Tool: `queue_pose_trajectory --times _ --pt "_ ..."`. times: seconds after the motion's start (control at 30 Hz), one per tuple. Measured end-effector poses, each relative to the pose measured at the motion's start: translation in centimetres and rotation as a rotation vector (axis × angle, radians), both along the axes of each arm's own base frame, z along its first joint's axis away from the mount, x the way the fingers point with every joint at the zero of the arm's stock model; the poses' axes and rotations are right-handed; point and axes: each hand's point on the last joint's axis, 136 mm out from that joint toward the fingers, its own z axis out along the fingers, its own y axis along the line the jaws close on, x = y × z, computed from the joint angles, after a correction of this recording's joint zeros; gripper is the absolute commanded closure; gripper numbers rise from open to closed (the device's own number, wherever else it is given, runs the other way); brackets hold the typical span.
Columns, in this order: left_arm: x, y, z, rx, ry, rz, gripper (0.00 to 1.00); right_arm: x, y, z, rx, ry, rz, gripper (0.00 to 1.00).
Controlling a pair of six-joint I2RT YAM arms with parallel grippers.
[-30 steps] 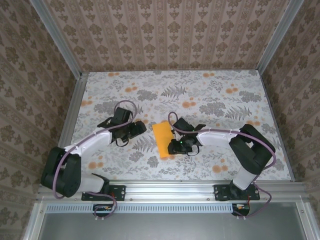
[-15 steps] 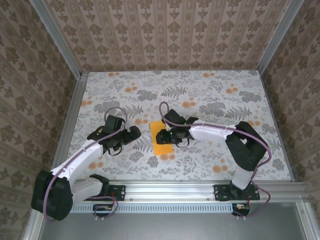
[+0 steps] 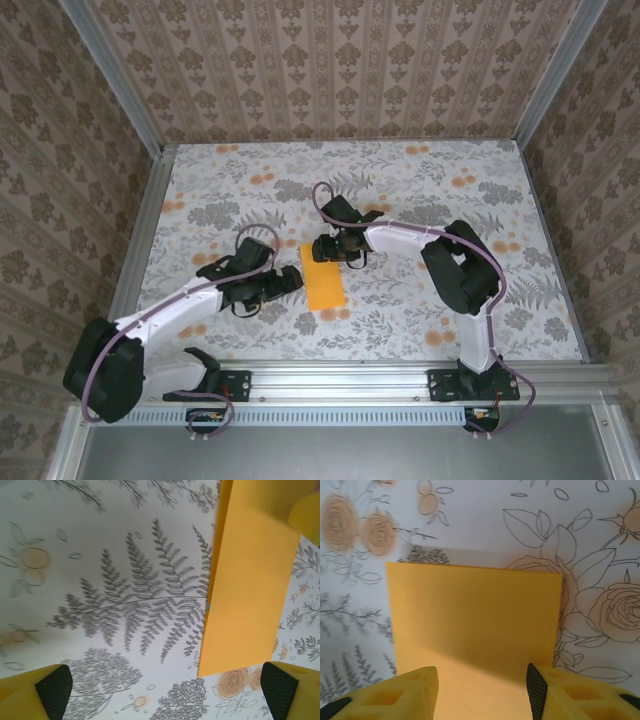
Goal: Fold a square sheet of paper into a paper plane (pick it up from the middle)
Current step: Fold the triangle a second time at the center of the table.
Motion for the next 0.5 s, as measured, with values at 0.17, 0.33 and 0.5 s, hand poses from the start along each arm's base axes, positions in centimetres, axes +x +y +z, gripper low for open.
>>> queue_pose_trajectory --times 0.17,0.33,0.5 --pt "-0.2 -2.6 -0.7 -0.056 0.046 -0.026 0.01 0.5 -0.2 -0.4 -0.005 0.002 -0.006 0.49" --pt "0.3 -4.8 -0.4 -0.127 0.059 -0.034 0.03 0.8 -0.6 -0.7 0.010 0.025 -0.036 0.49" --pt "0.2 -6.2 -0.3 -0.180 0.082 -0.035 0.05 1.2 -0.8 -0.7 0.044 0.061 -0.078 0.50"
